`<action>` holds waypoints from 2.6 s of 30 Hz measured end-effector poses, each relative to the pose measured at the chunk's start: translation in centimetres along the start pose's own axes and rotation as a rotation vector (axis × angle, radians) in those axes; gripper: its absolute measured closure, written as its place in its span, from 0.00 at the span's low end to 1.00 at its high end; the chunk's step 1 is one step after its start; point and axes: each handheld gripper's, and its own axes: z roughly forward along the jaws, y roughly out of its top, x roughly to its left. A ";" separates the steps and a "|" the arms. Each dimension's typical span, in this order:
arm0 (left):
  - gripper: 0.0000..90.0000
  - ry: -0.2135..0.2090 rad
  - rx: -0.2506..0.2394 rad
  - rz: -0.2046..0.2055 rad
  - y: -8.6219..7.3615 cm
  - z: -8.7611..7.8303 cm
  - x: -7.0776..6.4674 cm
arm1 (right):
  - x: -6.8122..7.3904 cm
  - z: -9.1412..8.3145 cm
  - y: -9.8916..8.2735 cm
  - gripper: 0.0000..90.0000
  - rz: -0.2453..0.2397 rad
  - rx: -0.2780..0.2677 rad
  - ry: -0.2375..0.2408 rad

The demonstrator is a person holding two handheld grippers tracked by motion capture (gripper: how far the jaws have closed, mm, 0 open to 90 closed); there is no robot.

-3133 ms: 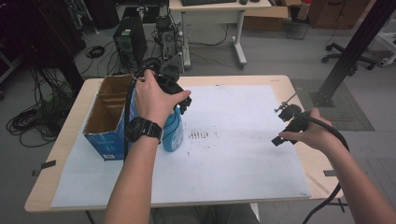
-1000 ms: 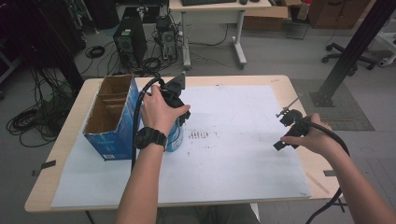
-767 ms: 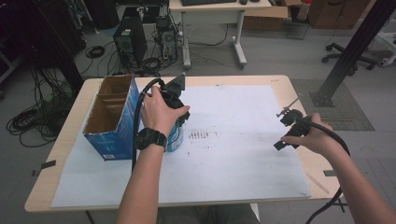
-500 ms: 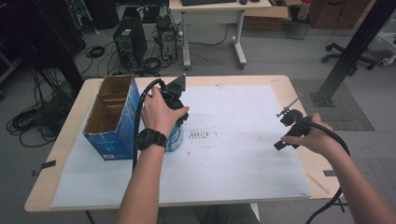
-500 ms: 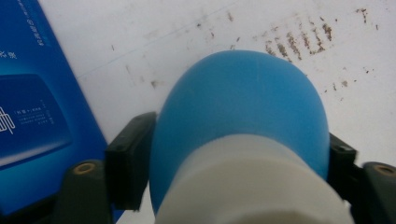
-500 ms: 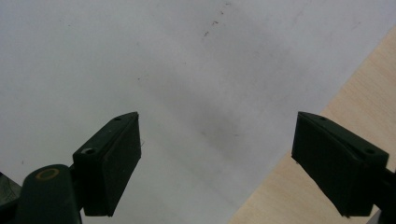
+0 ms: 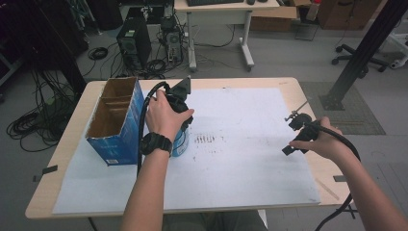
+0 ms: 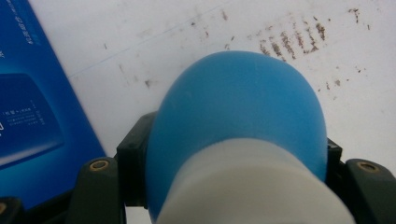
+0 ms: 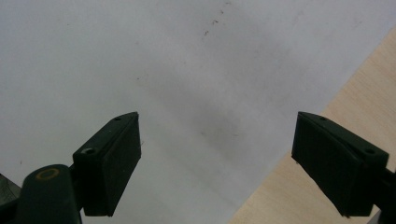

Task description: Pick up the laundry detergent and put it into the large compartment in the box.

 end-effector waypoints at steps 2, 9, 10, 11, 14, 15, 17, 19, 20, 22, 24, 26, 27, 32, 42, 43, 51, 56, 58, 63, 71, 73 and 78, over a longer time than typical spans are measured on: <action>0.40 -0.001 0.001 0.004 0.0 0.0 0.0 | 0.0 -0.1 0.0 0.17 0.000 0.000 -0.001; 0.40 -0.004 0.001 -0.001 0.0 0.0 0.0 | 0.1 -0.4 0.0 0.18 -0.001 -0.004 -0.004; 0.41 -0.004 0.001 0.001 0.0 0.0 0.0 | 0.1 -0.4 0.0 0.18 0.000 -0.003 -0.005; 0.41 -0.005 0.001 -0.001 0.0 0.0 0.0 | 0.1 -0.4 0.0 0.18 0.000 -0.003 -0.005; 0.41 -0.006 0.001 -0.001 0.0 -0.1 0.0 | 0.1 -0.4 0.0 0.18 -0.001 -0.003 -0.007; 0.41 -0.007 0.001 -0.002 0.0 -0.1 0.0 | 0.1 -0.5 0.0 0.17 -0.001 -0.004 -0.006; 0.41 -0.007 0.002 -0.002 0.0 -0.1 0.0 | 0.1 -0.5 0.0 0.17 -0.003 -0.004 -0.007; 0.41 -0.008 0.002 -0.004 0.0 -0.2 0.0 | 0.1 -0.6 0.0 0.18 -0.004 -0.005 -0.009; 0.41 -0.008 0.002 -0.004 0.0 -0.2 0.0 | 0.2 -0.6 0.0 0.18 -0.005 -0.006 -0.009; 0.41 -0.009 0.004 -0.006 -0.1 -0.5 0.0 | 0.2 -0.6 0.1 0.17 -0.005 -0.006 -0.008; 0.41 -0.006 0.007 -0.003 -0.1 -0.8 0.0 | 0.2 -0.7 0.1 0.18 -0.005 -0.005 -0.010; 0.41 -0.005 0.006 -0.004 -0.1 -1.2 -0.1 | 0.2 -0.7 0.1 0.18 -0.004 -0.006 -0.009; 0.41 -0.005 0.004 -0.002 -0.1 -1.5 -0.1 | 0.2 -0.7 0.1 0.18 -0.003 -0.005 -0.009; 0.41 -0.016 -0.003 -0.003 -0.1 -2.8 -0.2 | 0.3 -0.9 0.1 0.18 -0.005 -0.010 -0.007; 0.41 -0.015 -0.004 0.001 0.0 -5.0 -0.4 | 0.6 -1.5 0.4 0.18 -0.009 -0.016 -0.005; 0.41 -0.015 -0.003 0.002 0.0 -5.2 -0.4 | 0.6 -1.6 0.4 0.18 -0.011 -0.016 -0.007; 0.41 -0.019 -0.001 -0.002 -0.1 -6.6 -0.4 | 0.7 -2.1 0.5 0.18 -0.022 -0.006 -0.013; 0.41 -0.036 0.002 0.007 -0.2 -7.2 -0.4 | 0.8 -2.3 0.4 0.18 -0.026 -0.007 -0.006; 0.41 -0.045 -0.006 0.005 -0.3 -7.4 -0.3 | 0.8 -2.4 0.3 0.18 -0.024 0.000 -0.008; 0.41 -0.045 -0.004 0.009 -0.6 -7.7 0.0 | 0.8 -2.8 0.3 0.18 -0.025 -0.003 -0.006; 0.41 -0.045 0.002 0.010 -0.9 -7.8 0.3 | 1.0 -3.1 0.7 0.18 -0.039 0.005 -0.002; 0.41 -0.050 0.001 0.010 -1.1 -7.9 0.4 | 1.1 -3.4 0.8 0.18 -0.042 0.000 -0.001; 0.41 -0.064 0.007 0.011 -1.2 -8.1 0.5 | 1.4 -4.0 1.1 0.18 -0.047 -0.003 -0.004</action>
